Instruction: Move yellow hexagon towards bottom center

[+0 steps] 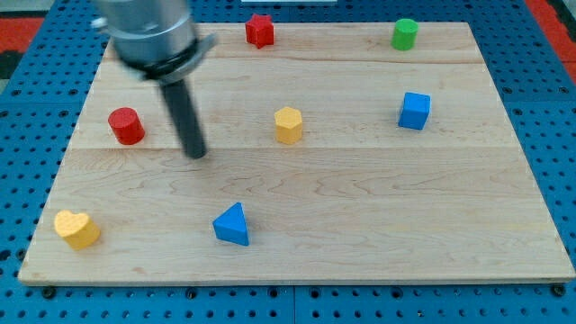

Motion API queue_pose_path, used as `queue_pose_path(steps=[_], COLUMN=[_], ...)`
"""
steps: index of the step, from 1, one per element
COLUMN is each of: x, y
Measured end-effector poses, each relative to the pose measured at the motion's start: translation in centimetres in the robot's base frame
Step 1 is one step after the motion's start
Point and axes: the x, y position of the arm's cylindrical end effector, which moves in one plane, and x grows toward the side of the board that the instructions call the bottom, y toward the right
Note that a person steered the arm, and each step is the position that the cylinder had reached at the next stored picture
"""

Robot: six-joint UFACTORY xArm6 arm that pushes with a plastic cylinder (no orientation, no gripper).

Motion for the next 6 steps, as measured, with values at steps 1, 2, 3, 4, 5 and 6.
queue_pose_path(steps=[1,2,3,4,5,6], x=[-3.8,-4.2,-3.5,-0.4,5.8,8.7], y=[1.1,4.6,12.5,18.6,23.2,25.4])
